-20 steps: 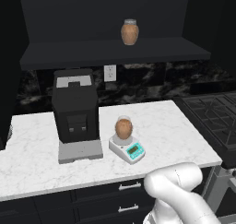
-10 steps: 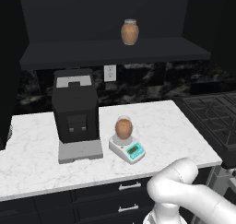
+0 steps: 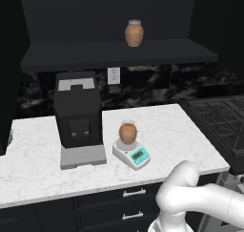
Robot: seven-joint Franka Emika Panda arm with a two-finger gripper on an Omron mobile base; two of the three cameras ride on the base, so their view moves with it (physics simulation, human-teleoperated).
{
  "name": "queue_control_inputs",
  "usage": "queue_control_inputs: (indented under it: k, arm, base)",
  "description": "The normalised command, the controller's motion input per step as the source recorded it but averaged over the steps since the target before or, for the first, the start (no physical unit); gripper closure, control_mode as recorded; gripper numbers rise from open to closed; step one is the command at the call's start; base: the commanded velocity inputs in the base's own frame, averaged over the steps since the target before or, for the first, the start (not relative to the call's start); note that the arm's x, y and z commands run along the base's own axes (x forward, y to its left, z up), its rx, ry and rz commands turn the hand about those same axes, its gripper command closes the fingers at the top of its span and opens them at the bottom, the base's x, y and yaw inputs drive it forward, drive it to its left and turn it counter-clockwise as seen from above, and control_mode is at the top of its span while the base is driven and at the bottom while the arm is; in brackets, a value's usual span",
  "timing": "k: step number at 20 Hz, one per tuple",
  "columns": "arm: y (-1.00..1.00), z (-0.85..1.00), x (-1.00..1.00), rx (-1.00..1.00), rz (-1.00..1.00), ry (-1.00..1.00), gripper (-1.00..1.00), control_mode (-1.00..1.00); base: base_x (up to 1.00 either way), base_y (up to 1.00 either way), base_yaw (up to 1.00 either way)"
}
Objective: Pick the honey bottle and place it on the digital scale for weighing, and close the cabinet.
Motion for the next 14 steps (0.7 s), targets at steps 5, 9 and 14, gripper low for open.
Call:
queue_control_inputs:
  k: [5,9,14]
  arm:
    - [1.00,0.65,-0.23,-0.01,0.45,0.00,-1.00,-1.00]
    - [1.00,0.14,-0.41,-0.04,0.39,0.00,-1.00,-1.00]
    - [1.00,0.11,-0.52,-0.02,0.39,0.00,-1.00,-1.00]
  base:
    - [0.00,0.00,0.00]
    - [0.00,0.00,0.00]
    - [0.00,0.00,0.00]
